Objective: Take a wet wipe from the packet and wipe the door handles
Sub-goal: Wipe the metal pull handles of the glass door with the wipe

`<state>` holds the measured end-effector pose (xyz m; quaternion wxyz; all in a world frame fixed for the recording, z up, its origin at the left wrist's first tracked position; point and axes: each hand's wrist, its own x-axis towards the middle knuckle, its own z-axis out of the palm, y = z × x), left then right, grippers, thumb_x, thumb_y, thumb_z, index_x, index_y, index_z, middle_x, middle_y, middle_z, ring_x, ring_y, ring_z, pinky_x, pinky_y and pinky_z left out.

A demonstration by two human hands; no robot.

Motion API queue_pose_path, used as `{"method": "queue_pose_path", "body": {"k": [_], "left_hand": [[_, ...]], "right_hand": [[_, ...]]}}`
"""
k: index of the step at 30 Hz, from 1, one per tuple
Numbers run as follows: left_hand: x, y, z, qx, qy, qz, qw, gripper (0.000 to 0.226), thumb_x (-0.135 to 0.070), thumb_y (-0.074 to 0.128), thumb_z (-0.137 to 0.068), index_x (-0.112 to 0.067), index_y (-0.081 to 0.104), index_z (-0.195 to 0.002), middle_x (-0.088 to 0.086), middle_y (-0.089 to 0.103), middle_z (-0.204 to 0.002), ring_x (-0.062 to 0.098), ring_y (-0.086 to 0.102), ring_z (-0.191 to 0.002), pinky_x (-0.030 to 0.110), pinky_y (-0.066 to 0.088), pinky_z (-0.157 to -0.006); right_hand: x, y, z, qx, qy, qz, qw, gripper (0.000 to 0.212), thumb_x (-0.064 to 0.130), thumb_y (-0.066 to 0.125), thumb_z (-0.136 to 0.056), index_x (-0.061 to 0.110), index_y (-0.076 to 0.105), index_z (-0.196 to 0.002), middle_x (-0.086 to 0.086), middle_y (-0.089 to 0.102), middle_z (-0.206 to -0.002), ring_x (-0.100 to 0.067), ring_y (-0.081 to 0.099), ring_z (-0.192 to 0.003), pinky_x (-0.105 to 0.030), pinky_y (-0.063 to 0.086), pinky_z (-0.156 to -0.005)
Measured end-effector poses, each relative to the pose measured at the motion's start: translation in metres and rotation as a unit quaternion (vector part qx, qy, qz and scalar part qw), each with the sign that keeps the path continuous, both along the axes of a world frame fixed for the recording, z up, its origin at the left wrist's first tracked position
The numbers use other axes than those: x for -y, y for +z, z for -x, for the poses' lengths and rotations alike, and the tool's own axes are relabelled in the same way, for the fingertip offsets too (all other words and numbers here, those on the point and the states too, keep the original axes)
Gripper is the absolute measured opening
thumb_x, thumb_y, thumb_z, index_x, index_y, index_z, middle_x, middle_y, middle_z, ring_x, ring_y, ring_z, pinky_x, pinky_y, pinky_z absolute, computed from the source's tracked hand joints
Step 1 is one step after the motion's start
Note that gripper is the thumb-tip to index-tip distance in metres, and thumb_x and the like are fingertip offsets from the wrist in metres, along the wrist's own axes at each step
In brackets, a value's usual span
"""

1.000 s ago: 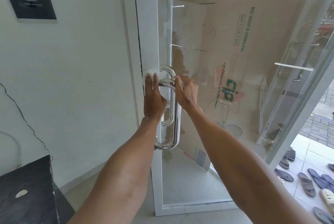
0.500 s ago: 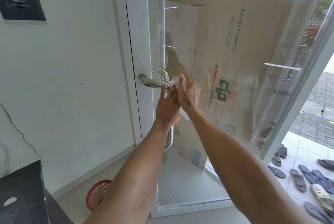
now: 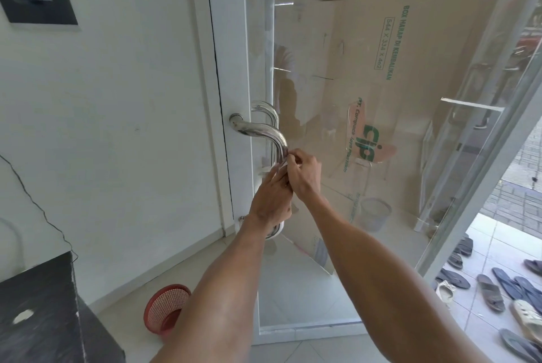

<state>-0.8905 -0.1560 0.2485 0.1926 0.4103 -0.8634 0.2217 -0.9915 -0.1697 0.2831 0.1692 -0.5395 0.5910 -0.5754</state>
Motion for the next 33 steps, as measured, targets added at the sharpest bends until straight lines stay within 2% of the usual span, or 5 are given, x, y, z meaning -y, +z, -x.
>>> {"method": "queue_pose_path", "body": {"k": [12,19,24,28,33], "left_hand": [[0.001,-0.002,-0.019,-0.140,-0.062,0.072,0.986,0.040,-0.005,0.064,-0.068,-0.005,0.069,-0.108,0.009,0.069,-0.108,0.026,0.060,-0.110,0.039,0.042,-0.105],[-0.005,-0.005,-0.044,-0.205,0.082,0.057,0.974,0.028,-0.013,0.044,-0.070,-0.009,0.066,-0.085,0.005,0.065,-0.091,0.024,0.061,-0.091,0.035,0.046,-0.085],[0.002,0.000,-0.054,-0.213,0.175,0.014,0.961,0.029,-0.008,0.066,-0.062,-0.011,0.068,-0.091,0.005,0.066,-0.103,0.024,0.061,-0.099,0.037,0.046,-0.089],[0.005,0.001,-0.058,-0.218,0.175,0.017,0.960,0.032,-0.005,0.065,-0.059,-0.011,0.069,-0.090,0.005,0.066,-0.105,0.023,0.061,-0.101,0.037,0.045,-0.091],[0.004,0.002,-0.056,-0.206,0.184,0.006,0.961,0.033,-0.006,0.068,-0.057,-0.011,0.068,-0.090,0.005,0.066,-0.107,0.022,0.062,-0.102,0.037,0.044,-0.092]], "right_hand": [[0.005,0.016,-0.016,-0.003,0.024,0.069,0.997,0.033,0.006,0.058,-0.080,0.018,0.068,-0.109,0.005,0.066,-0.078,-0.003,0.056,-0.066,-0.010,0.044,-0.062],[-0.013,-0.044,-0.026,0.020,-0.003,-0.051,0.998,0.005,0.008,0.051,-0.068,0.003,0.051,-0.071,0.000,0.038,-0.058,-0.016,0.032,-0.055,-0.033,0.032,-0.054],[-0.021,-0.044,-0.026,0.056,0.003,-0.098,0.994,0.039,-0.005,0.043,-0.071,0.016,0.062,-0.098,-0.004,0.065,-0.068,-0.020,0.055,-0.060,-0.026,0.042,-0.050],[-0.014,-0.010,-0.027,0.077,-0.018,0.008,0.997,0.057,-0.014,0.040,-0.069,0.017,0.061,-0.112,0.002,0.065,-0.062,-0.003,0.046,-0.045,-0.018,0.042,-0.050],[-0.014,0.022,-0.039,0.089,-0.072,0.118,0.986,0.069,-0.017,0.037,-0.072,0.012,0.055,-0.132,0.004,0.059,-0.068,-0.005,0.050,-0.061,-0.010,0.046,-0.068]]}}
